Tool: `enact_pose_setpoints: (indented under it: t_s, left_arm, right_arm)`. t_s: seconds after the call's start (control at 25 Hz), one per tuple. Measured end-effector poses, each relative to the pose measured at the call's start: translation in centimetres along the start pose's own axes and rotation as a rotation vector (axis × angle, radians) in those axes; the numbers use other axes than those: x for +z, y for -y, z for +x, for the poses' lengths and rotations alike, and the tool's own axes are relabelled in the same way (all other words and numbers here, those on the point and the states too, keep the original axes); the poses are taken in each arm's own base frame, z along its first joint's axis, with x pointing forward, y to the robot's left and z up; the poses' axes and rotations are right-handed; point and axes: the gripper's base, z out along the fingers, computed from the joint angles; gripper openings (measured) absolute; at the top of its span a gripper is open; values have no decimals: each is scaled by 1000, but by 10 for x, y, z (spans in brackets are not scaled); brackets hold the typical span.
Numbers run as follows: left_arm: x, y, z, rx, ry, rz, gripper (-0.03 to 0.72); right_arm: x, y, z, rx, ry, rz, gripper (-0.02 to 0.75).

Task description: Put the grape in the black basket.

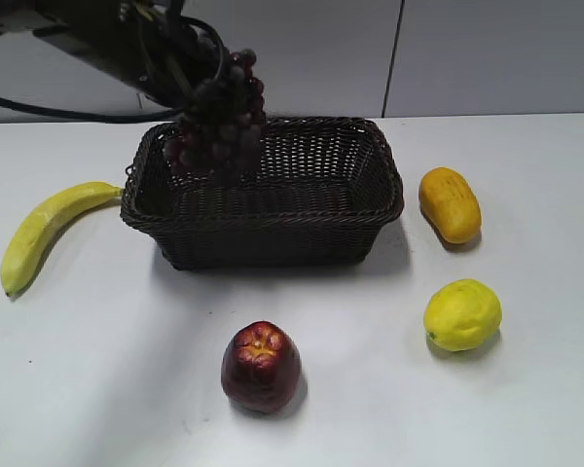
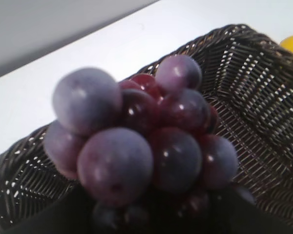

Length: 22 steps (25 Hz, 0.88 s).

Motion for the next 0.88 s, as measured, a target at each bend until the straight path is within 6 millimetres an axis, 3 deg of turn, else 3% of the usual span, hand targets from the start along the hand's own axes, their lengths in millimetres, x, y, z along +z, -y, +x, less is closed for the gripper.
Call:
enact_pose_setpoints:
  t_s: [0.12, 0.16, 0.24, 0.28, 0.52, 0.68, 0.88]
  left_arm:
    - [14, -2, 9, -6, -38, 1, 340]
    - [18, -2, 11, -7, -48, 1, 377]
    - [21, -3, 13, -8, -55, 1, 545]
    - [22, -3, 14, -8, -56, 1, 591]
    - [15, -1, 10, -4, -45, 5, 625]
    - [-8, 3, -2, 6, -8, 12, 625]
    - [-61, 9, -16, 10, 3, 46, 622]
  right_arm:
    - [0, 0, 0, 0, 0, 0, 551]
    - [0, 0, 0, 0, 0, 0, 551]
    - [0, 0, 0, 0, 0, 0, 551]
    - [0, 0, 0, 0, 0, 0, 551]
    - [0, 0, 0, 0, 0, 0, 551]
    - [0, 0, 0, 0, 0, 0, 551]
    - [0, 0, 0, 0, 0, 0, 551]
